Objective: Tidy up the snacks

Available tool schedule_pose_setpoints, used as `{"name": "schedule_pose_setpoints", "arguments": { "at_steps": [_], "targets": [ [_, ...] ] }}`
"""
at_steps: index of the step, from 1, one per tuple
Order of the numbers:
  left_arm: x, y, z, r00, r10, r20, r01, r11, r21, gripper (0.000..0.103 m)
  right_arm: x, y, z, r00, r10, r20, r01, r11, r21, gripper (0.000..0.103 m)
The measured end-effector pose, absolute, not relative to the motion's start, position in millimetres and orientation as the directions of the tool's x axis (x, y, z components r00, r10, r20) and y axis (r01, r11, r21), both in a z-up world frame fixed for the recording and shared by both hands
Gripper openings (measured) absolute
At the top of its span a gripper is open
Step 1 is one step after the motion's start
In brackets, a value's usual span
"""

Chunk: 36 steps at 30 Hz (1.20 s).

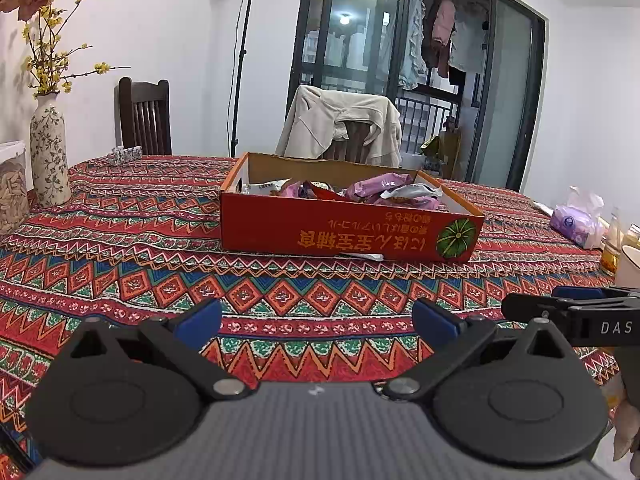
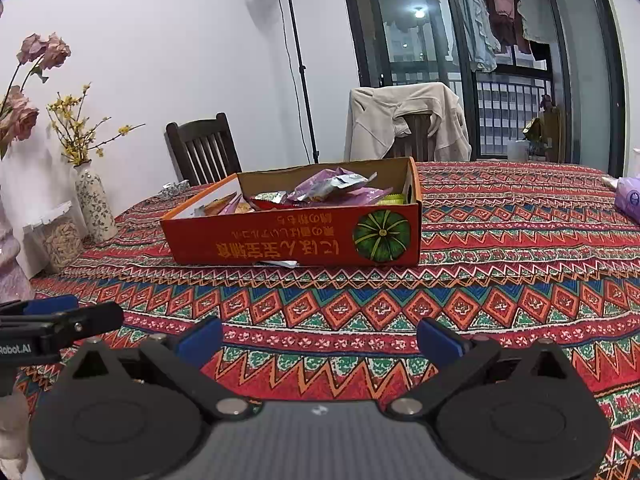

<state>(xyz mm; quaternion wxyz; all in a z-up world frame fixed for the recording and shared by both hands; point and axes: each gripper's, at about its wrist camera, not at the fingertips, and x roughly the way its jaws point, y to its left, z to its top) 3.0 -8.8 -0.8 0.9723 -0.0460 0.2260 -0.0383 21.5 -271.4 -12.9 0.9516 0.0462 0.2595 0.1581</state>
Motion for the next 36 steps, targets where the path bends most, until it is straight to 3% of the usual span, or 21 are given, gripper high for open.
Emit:
{"name": "schedule_pose_setpoints", "arguments": {
  "at_steps": [36],
  "targets": [
    [3.9,-12.0,-2.4,0.893,-0.097,-0.439,0.062,0.994,-0.093,0.103,23.2,-271.9,-15.2,0.807,0.328,-0.490,-0.276,0.945,0.178,0.103]
  ]
}}
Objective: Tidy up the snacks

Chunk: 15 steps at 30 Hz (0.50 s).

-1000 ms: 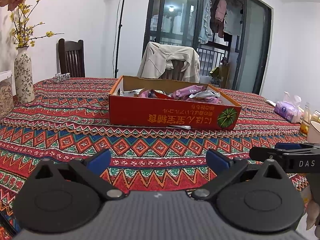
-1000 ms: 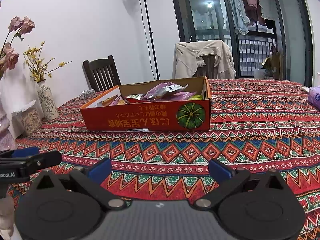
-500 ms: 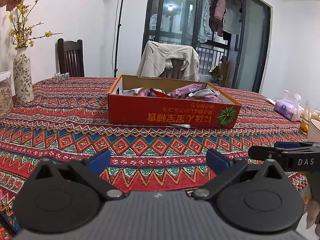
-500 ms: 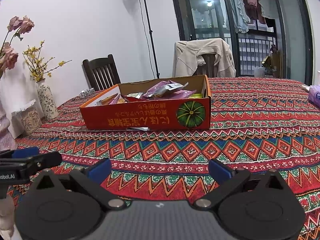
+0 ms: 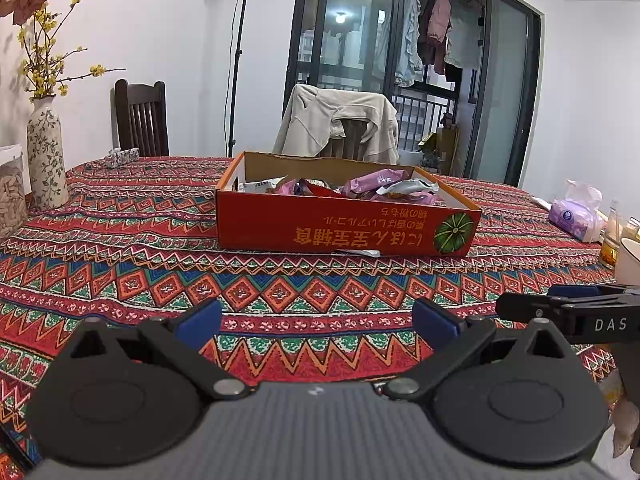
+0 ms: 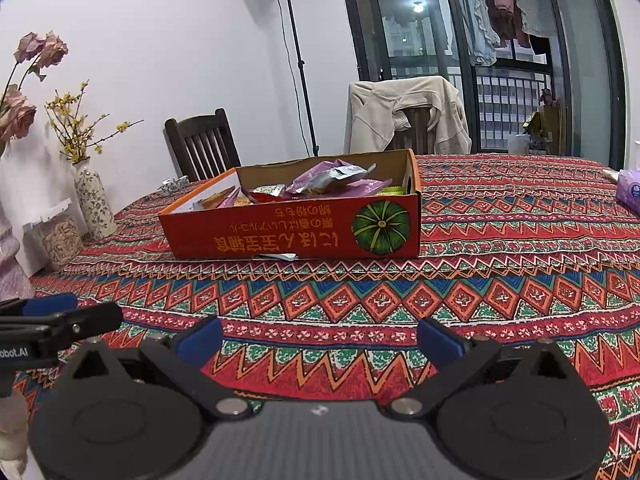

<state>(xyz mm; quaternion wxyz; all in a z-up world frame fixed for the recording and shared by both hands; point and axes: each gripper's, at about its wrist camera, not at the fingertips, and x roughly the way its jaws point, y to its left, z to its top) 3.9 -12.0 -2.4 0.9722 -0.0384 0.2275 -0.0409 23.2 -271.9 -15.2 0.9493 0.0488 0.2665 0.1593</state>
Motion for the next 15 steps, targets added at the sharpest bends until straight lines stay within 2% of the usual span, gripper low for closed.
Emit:
{"name": "schedule_pose_setpoints", "arguments": {
  "at_steps": [15],
  "targets": [
    [3.0,-12.0,-1.1,0.894,-0.096,-0.438,0.062,0.994,-0.091,0.103,23.7,-272.0,-15.6,0.808,0.328,-0.490,-0.276,0.945,0.178,0.103]
  ]
}}
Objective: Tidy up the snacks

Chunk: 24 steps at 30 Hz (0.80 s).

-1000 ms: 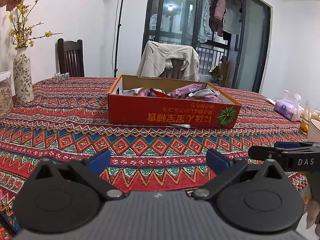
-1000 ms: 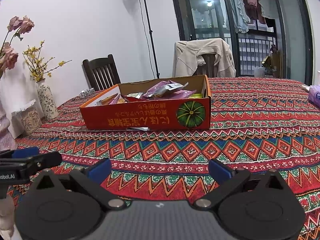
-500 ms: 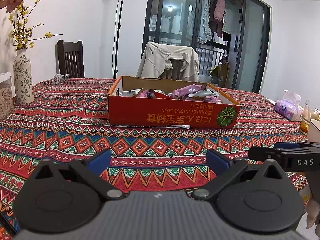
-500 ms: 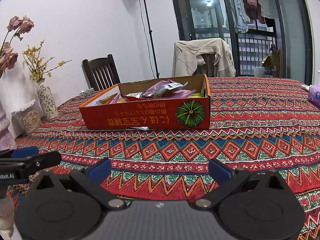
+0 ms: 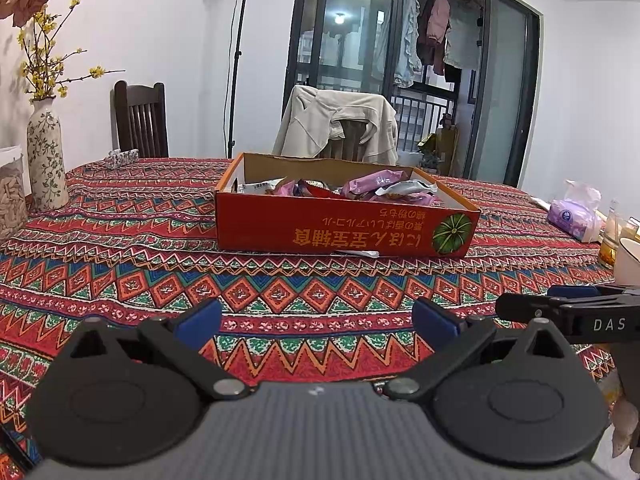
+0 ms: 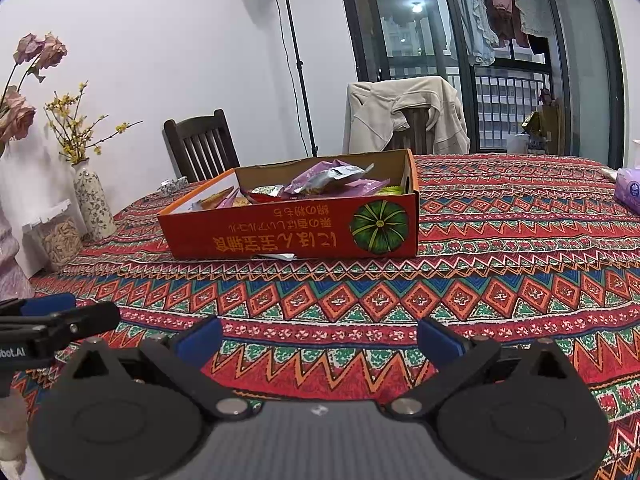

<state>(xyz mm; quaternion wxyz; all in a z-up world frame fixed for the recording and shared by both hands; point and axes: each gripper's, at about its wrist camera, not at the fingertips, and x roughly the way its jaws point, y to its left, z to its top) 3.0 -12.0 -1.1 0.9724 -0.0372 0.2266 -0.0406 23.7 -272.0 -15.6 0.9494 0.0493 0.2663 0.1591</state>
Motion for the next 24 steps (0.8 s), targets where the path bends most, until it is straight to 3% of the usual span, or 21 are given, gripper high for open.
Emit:
{"name": "schedule_pose_setpoints", "arguments": {
  "at_steps": [24],
  "targets": [
    [0.7,-10.2,-2.7,0.895,-0.098,-0.436,0.060,0.993,-0.102,0.103,20.5,-275.4,-18.8,0.804,0.328,-0.495,-0.274,0.945,0.181,0.103]
  ]
}}
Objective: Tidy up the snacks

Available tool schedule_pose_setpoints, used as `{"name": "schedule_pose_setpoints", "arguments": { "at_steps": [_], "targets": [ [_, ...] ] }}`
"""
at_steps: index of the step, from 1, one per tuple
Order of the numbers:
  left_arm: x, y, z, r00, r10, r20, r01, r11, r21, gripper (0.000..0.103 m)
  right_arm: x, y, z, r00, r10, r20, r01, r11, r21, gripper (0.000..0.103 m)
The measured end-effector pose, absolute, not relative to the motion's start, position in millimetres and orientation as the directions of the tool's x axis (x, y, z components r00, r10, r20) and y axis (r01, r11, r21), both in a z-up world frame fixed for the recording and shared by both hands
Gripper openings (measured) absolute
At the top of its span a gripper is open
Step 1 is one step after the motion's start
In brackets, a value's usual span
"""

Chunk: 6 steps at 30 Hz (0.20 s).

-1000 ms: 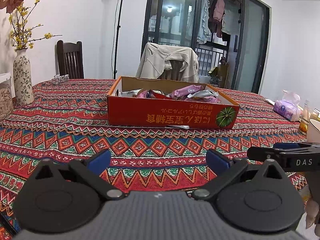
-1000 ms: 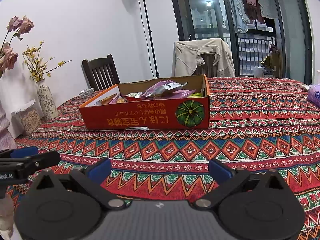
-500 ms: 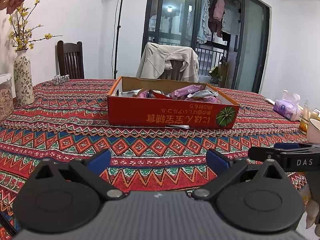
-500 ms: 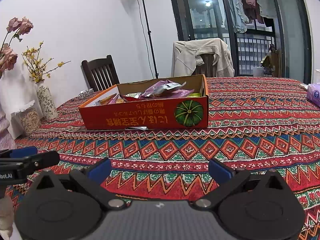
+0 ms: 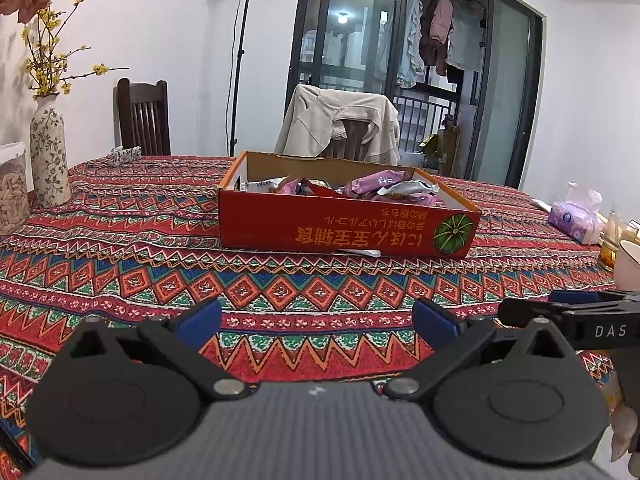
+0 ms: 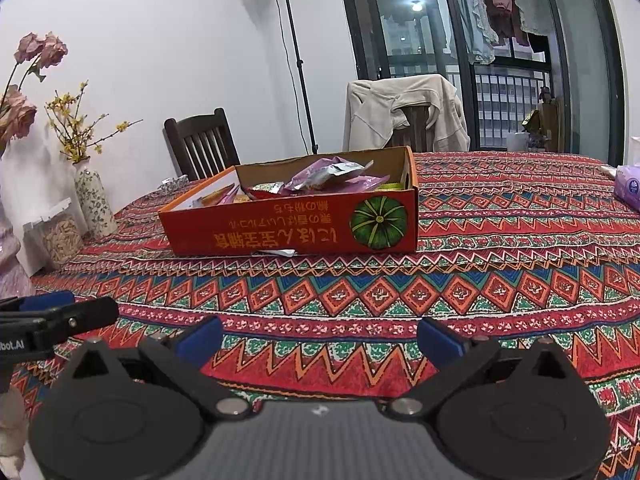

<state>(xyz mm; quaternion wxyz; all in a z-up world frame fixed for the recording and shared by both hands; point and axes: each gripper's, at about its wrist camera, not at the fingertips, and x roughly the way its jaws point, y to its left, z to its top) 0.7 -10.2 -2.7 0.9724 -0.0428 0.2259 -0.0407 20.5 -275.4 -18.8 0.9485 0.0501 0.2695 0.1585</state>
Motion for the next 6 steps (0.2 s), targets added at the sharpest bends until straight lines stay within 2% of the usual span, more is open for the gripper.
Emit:
{"name": "schedule_pose_setpoints", "arguments": {
  "at_steps": [6],
  "targets": [
    [-0.1,-10.1,-3.2,0.897,-0.116,-0.426,0.079,0.991,-0.104,0.103,22.3,-273.6,-20.4,0.800,0.326,-0.503,-0.272,0.945,0.180,0.103]
  ]
}}
